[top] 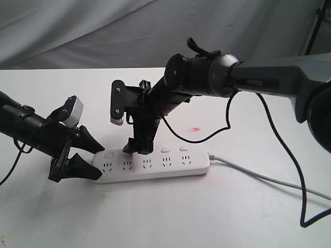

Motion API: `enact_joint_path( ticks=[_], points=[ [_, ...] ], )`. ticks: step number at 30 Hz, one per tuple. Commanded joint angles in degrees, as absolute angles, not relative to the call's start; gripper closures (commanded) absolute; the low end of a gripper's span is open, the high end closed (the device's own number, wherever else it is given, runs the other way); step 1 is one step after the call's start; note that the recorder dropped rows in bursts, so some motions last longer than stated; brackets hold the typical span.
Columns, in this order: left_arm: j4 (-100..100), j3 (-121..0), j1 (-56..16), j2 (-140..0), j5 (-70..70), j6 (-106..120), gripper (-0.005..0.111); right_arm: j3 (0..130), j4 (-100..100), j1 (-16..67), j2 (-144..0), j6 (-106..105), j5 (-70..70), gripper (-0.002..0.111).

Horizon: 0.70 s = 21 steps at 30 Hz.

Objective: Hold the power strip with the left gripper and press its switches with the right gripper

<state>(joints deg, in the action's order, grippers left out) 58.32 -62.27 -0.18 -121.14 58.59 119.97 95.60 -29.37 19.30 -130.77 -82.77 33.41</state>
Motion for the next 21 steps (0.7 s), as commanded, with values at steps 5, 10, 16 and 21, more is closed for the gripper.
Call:
enact_joint_path(
  ticks=[5,10,16,21],
  points=[
    [53.9,-61.6,-0.7,-122.6,55.2,119.9,0.059,94.0,-20.2,19.4,-134.3,-82.6,34.5,0.003],
    [53.9,-61.6,-0.7,-122.6,55.2,119.9,0.059,94.0,-20.4,20.0,-135.2,-82.6,35.0,0.003],
    [53.9,-61.6,-0.7,-122.6,55.2,119.9,0.059,94.0,-20.2,20.1,-135.7,-82.3,34.6,0.003],
    [53.9,-61.6,-0.7,-122.6,55.2,119.9,0.059,94.0,-21.1,20.1,-135.7,-82.3,34.4,0.003]
  ],
)
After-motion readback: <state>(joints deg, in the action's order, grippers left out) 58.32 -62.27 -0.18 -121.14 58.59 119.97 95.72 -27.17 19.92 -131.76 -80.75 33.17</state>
